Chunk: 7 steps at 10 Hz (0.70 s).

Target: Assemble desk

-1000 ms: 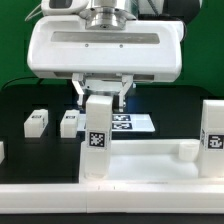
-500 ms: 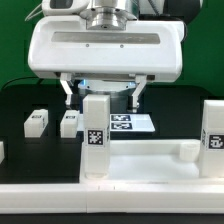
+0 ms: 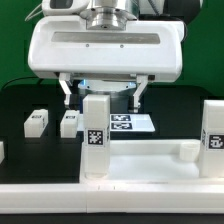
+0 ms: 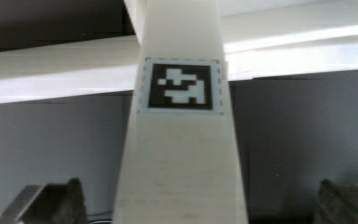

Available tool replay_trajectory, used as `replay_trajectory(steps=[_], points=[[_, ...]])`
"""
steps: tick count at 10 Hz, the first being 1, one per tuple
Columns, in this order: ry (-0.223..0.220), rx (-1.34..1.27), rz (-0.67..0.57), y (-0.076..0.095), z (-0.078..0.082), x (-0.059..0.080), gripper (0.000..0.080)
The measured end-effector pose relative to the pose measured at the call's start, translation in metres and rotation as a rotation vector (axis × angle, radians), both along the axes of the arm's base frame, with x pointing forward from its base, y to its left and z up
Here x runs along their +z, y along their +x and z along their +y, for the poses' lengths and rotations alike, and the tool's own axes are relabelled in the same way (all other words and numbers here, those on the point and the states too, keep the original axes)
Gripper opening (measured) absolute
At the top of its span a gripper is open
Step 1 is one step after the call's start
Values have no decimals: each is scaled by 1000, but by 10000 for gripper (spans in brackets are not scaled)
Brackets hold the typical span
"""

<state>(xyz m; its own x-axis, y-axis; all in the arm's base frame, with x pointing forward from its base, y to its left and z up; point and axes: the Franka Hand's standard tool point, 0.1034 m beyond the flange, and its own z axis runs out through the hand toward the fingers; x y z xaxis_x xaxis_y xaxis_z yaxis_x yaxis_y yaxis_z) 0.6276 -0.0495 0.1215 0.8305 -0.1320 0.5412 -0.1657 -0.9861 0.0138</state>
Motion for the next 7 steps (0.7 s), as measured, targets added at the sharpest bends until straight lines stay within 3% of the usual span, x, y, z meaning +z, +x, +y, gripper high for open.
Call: replay_trajectory(steps=[1, 3, 7], points=[[5, 4, 18, 0, -1, -1, 649], [86, 2, 146, 4, -7, 14, 649], [199, 17, 397, 4, 4, 9, 649]])
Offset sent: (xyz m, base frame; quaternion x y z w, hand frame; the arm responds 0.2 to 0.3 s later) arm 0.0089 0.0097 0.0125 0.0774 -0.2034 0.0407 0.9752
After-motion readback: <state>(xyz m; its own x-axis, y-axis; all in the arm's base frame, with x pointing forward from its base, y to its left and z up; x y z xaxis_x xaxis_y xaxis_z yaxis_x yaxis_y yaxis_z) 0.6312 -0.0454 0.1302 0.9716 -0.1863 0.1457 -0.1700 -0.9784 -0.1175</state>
